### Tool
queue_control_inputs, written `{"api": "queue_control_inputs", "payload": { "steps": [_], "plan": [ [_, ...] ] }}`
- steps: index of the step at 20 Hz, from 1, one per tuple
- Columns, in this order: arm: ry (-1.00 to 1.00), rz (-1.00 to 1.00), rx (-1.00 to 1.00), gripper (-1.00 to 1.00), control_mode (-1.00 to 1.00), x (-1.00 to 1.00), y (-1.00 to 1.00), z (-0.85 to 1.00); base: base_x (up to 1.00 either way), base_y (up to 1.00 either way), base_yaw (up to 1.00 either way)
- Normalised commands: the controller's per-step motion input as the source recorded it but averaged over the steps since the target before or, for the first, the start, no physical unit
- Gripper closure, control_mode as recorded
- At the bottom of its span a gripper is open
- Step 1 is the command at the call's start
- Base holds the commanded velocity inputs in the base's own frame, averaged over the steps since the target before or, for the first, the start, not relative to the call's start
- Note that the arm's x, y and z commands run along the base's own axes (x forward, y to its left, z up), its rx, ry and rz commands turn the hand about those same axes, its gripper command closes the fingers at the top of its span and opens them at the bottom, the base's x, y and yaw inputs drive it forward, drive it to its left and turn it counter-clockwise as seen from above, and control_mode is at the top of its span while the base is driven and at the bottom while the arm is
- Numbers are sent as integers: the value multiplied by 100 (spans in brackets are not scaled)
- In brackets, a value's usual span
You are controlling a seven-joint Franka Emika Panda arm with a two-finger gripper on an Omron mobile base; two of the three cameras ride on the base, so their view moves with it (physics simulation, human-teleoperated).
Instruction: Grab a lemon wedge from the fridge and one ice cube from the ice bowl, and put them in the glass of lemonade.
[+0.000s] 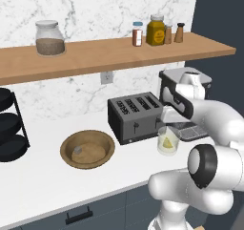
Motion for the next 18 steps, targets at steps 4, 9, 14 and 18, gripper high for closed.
{"api": "queue_control_inputs", "payload": {
  "steps": [4,9,14,18],
  "plan": [
    [0,0,0,100,-100,0,18,-1,0,0,0],
    [0,-1,0,100,-100,10,0,0,0,0,0],
    [0,0,0,100,-100,7,5,0,0,0,0],
    [0,0,0,100,-100,0,6,0,0,0,0]
  ]
}}
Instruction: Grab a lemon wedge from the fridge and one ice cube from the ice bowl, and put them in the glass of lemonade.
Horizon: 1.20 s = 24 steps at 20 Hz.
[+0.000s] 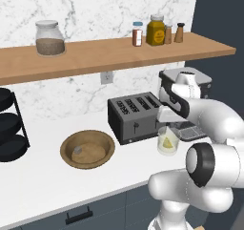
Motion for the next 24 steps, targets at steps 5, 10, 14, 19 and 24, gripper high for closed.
{"api": "queue_control_inputs", "payload": {
  "steps": [5,10,14,19,24],
  "plan": [
    [7,1,0,100,-100,36,-4,0,0,0,0],
    [1,2,1,100,-100,7,-18,-24,0,0,0],
    [-2,1,0,100,-100,-38,0,-10,0,0,0],
    [-9,1,0,100,-100,-4,10,2,0,0,0],
    [-3,0,0,100,-100,9,0,3,0,0,0]
  ]
}}
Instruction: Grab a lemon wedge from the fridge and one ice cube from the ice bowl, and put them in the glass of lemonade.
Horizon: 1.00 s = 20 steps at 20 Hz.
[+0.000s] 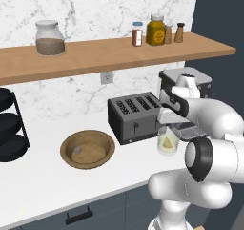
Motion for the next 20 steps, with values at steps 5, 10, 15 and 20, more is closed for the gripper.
{"api": "queue_control_inputs", "payload": {
  "steps": [5,10,15,20],
  "plan": [
    [0,0,0,100,-100,2,0,0,0,0,0],
    [0,0,0,100,-100,24,0,-4,0,0,0],
    [0,0,0,-100,-100,3,0,0,0,0,0],
    [0,0,0,-100,-100,0,0,0,0,0,0]
  ]
}}
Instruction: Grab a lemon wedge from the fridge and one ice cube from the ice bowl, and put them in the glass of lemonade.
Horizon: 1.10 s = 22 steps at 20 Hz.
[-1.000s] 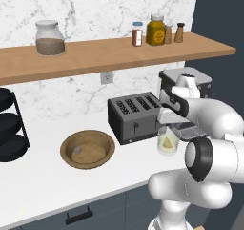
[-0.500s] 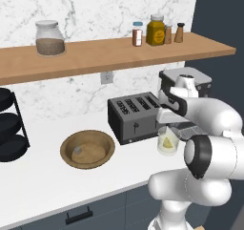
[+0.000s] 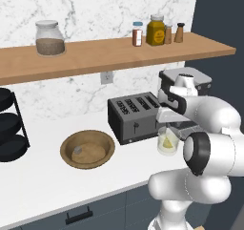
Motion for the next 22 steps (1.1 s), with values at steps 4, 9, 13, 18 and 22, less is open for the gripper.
{"api": "queue_control_inputs", "payload": {
  "steps": [4,9,13,18,22],
  "plan": [
    [0,0,0,-100,-100,-2,0,0,0,0,0],
    [0,0,0,-100,-100,-4,0,0,0,0,0],
    [-1,0,0,-100,-100,-3,0,15,0,0,0],
    [-4,0,1,-100,-100,-1,0,29,0,0,0],
    [-11,0,4,-100,-100,-26,0,29,0,0,0]
  ]
}}
